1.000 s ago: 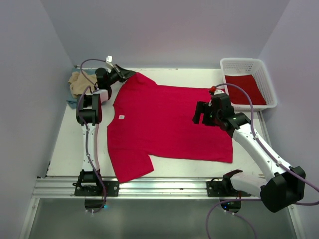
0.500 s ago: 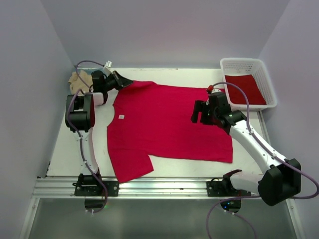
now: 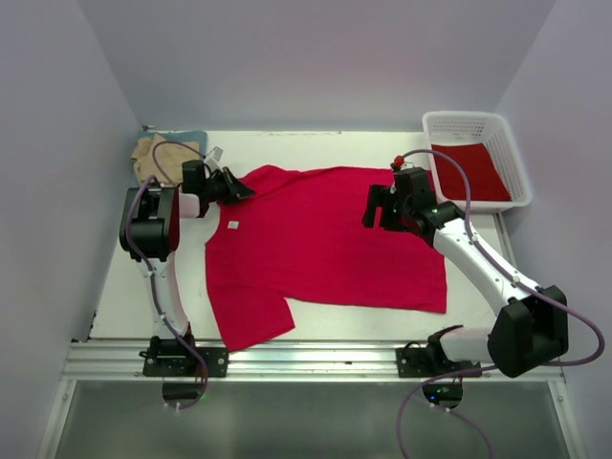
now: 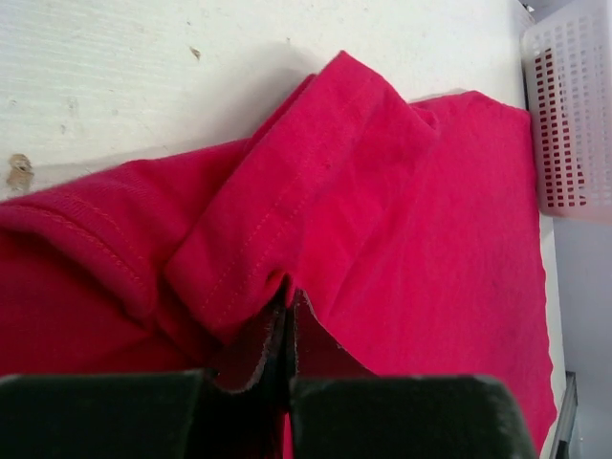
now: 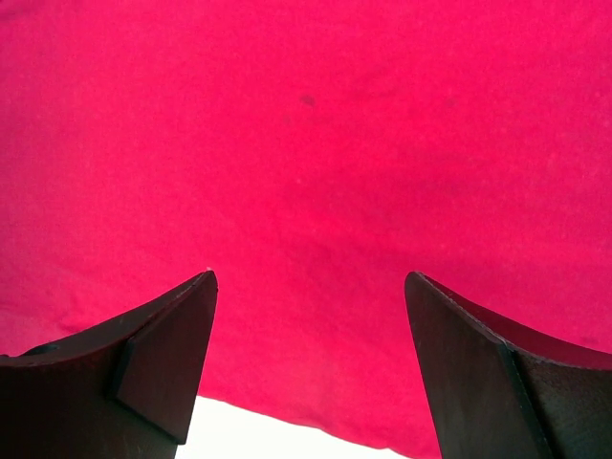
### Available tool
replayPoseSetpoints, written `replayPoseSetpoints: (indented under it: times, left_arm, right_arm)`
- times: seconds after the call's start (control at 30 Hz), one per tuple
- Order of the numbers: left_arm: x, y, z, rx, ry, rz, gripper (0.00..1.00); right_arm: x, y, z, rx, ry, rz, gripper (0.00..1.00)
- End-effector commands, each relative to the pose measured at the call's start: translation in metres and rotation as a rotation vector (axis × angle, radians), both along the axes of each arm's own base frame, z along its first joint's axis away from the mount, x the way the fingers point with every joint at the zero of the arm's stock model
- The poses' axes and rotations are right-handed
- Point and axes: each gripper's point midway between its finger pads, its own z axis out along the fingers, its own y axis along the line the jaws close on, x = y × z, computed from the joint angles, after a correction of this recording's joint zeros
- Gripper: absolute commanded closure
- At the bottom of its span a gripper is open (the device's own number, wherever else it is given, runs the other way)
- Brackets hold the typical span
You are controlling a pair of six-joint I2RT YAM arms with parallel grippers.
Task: Fold and stack the t-shirts
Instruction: Fold the tshirt
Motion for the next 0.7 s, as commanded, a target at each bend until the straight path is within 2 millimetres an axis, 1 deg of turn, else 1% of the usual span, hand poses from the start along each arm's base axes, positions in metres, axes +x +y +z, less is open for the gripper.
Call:
replayPoseSetpoints:
  times: [0.0,0.03,0.07,0.1,0.17,0.2,0.23,0.27,0.3,0.33,0.37,0.4,0.43,0.47,0.5,0.53,0.57,0.6,0.63,0.67]
  left_arm:
    - [-0.003,-0.003,0.025,0.052,-0.084,-0.020,1.00]
    - [-0.010,-0.016,0.023,0.052,-0.081,-0.046,1.00]
    - [-0.012,-0.019,0.024,0.055,-0.082,-0.051,1.00]
    - [-0.013,-0.021,0.026,0.056,-0.088,-0.054,1.00]
    - [-0.022,-0.025,0.024,0.059,-0.078,-0.058,1.00]
    - [-0.025,-0.027,0.032,0.061,-0.095,-0.058,1.00]
    - [-0.033,-0.027,0.029,0.067,-0.091,-0.052,1.00]
    - [-0.035,-0.028,0.031,0.082,-0.099,-0.039,0.98]
    - [-0.037,-0.028,0.040,0.089,-0.120,-0.029,0.94]
    - [-0.043,-0.027,0.035,0.109,-0.107,-0.014,0.76]
    - [-0.044,-0.025,0.037,0.118,-0.103,-0.001,0.64]
    - [-0.045,-0.023,0.044,0.126,-0.112,0.012,0.55]
    - [-0.048,-0.020,0.041,0.149,-0.096,0.032,0.43]
    - [-0.047,-0.017,0.051,0.163,-0.114,0.052,0.36]
    - [-0.049,-0.014,0.051,0.179,-0.100,0.069,0.31]
    - [-0.045,-0.006,0.054,0.213,-0.106,0.114,0.24]
    - [-0.043,-0.002,0.069,0.226,-0.137,0.142,0.14]
    - [-0.042,0.003,0.073,0.240,-0.145,0.168,0.09]
    - [-0.038,0.009,0.079,0.257,-0.160,0.206,0.00]
    - [-0.035,0.011,0.083,0.260,-0.168,0.218,0.00]
  right_arm:
    - [0.021,0.008,0.026,0.024,-0.084,0.002,0.17]
    - [0.021,0.008,0.025,0.018,-0.083,0.005,0.16]
    - [0.022,0.008,0.026,0.017,-0.085,0.004,0.16]
    - [0.023,0.007,0.025,0.015,-0.084,0.000,0.16]
    - [0.023,0.007,0.024,0.011,-0.084,-0.002,0.16]
    - [0.024,0.006,0.024,0.009,-0.085,-0.003,0.16]
    - [0.024,0.006,0.022,0.006,-0.078,-0.005,0.16]
    - [0.025,0.006,0.021,0.005,-0.078,-0.006,0.15]
    - [0.025,0.007,0.021,0.006,-0.076,-0.004,0.15]
    - [0.026,0.007,0.019,0.006,-0.073,-0.003,0.15]
    - [0.025,0.008,0.018,0.006,-0.071,-0.002,0.15]
    - [0.026,0.008,0.017,0.005,-0.068,-0.002,0.15]
    - [0.026,0.008,0.017,0.006,-0.067,-0.002,0.14]
    - [0.026,0.007,0.016,0.003,-0.064,-0.003,0.14]
    - [0.026,0.007,0.015,0.002,-0.063,-0.004,0.14]
    - [0.026,0.007,0.014,0.001,-0.060,-0.004,0.14]
    - [0.025,0.007,0.013,-0.002,-0.056,-0.004,0.14]
    - [0.025,0.007,0.012,-0.002,-0.056,-0.004,0.14]
    - [0.025,0.007,0.011,-0.001,-0.056,-0.004,0.14]
    - [0.024,0.007,0.010,-0.002,-0.051,-0.001,0.14]
